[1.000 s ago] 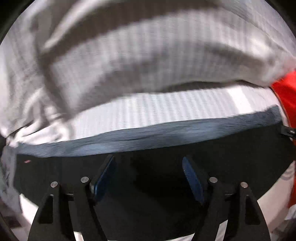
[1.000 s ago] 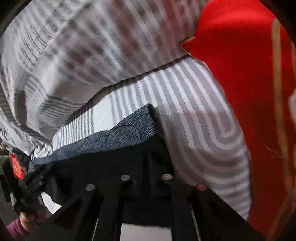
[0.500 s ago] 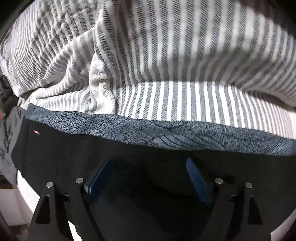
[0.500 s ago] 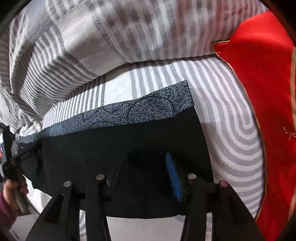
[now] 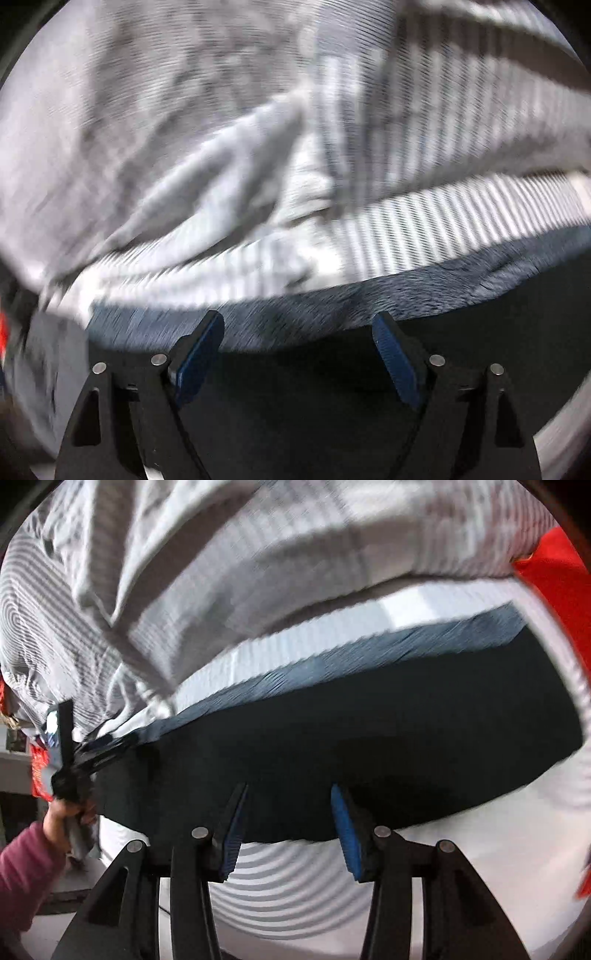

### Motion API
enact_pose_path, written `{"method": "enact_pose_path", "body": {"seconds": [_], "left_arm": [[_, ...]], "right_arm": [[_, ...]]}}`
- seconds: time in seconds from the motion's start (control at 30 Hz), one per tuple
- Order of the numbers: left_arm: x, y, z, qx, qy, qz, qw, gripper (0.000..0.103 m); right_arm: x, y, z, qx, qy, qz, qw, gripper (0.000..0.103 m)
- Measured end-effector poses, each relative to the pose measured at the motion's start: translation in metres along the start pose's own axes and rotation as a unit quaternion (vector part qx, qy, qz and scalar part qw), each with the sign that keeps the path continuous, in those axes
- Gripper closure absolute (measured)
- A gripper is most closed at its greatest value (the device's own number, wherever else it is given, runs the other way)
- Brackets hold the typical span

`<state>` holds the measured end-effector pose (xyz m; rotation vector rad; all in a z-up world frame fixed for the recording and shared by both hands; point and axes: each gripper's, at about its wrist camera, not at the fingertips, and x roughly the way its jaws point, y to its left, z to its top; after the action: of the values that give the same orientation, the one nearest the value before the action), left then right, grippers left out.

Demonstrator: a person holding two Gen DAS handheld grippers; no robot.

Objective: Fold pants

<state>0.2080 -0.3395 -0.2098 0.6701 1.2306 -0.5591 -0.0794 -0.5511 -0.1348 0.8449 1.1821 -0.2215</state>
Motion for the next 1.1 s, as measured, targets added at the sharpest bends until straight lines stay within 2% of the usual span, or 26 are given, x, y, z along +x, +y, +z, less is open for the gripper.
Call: {"method": "enact_pose_path", "body": {"seconds": [0.1, 0.17, 0.23, 0.27, 0.4, 0.47, 0.57, 0.6, 0.63, 0.67, 0.73, 0.9, 0.93, 1.0, 1.07, 1.1], "left_arm": [[0.019, -0.008, 0.009, 0.085, 0.008, -0.041, 0.9955, 0.019], [0.028, -0.019, 0.015, 0.117, 0.020, -0.049, 0.9918, 0.023], [0.043, -0.024, 0.012, 0.145, 0.034, -0.043, 0.9880, 0.079], [0.045, -0.029, 0.013, 0.147, 0.034, -0.041, 0.9877, 0.082], [0.056, -0.018, 0.013, 0.115, 0.001, 0.010, 0.9933, 0.082], [0.051, 0.000, 0.014, 0.084, -0.007, 0.016, 0.9963, 0.082], [0.025, 0.022, 0.007, 0.065, -0.025, 0.013, 0.9975, 0.080], [0.019, 0.029, 0.003, 0.062, -0.025, 0.007, 0.9977, 0.067], [0.010, 0.038, -0.005, 0.057, -0.028, 0.007, 0.9980, 0.041], [0.004, 0.044, -0.012, 0.054, -0.034, 0.011, 0.9979, 0.033], [-0.007, 0.059, -0.038, 0.056, -0.043, 0.028, 0.9971, 0.032], [0.001, 0.104, -0.092, 0.017, -0.006, 0.087, 0.9961, 0.032], [0.003, 0.112, -0.097, 0.005, -0.001, 0.083, 0.9966, 0.032], [0.003, 0.123, -0.105, -0.017, -0.018, 0.058, 0.9980, 0.032], [0.004, 0.125, -0.104, -0.007, -0.025, 0.063, 0.9977, 0.031], [0.006, 0.126, -0.105, -0.002, -0.027, 0.069, 0.9972, 0.031]], "right_arm": [[0.020, 0.023, -0.021, 0.015, 0.012, 0.008, 1.000, 0.054], [0.024, 0.035, -0.032, 0.012, 0.017, 0.008, 1.000, 0.054], [0.030, 0.047, -0.042, 0.009, 0.026, 0.010, 1.000, 0.054], [0.034, 0.053, -0.045, 0.009, 0.031, 0.014, 0.999, 0.054], [0.051, 0.083, -0.056, -0.001, 0.043, 0.049, 0.998, 0.054], [0.059, 0.096, -0.064, -0.005, 0.055, 0.078, 0.995, 0.054], [0.089, 0.124, -0.084, -0.008, 0.088, 0.130, 0.988, 0.054], [0.099, 0.132, -0.091, -0.008, 0.100, 0.141, 0.985, 0.054], [0.111, 0.139, -0.100, -0.008, 0.111, 0.148, 0.983, 0.054], [0.121, 0.145, -0.106, -0.008, 0.121, 0.153, 0.981, 0.054], [0.145, 0.156, -0.119, -0.002, 0.138, 0.162, 0.977, 0.054], [0.180, 0.169, -0.130, 0.017, 0.134, 0.178, 0.975, 0.054], [0.184, 0.170, -0.129, 0.024, 0.128, 0.182, 0.975, 0.054], [0.193, 0.171, -0.127, 0.036, 0.122, 0.182, 0.975, 0.054], [0.206, 0.173, -0.119, 0.044, 0.120, 0.176, 0.976, 0.054], [0.209, 0.172, -0.118, 0.051, 0.120, 0.175, 0.976, 0.058]]}}
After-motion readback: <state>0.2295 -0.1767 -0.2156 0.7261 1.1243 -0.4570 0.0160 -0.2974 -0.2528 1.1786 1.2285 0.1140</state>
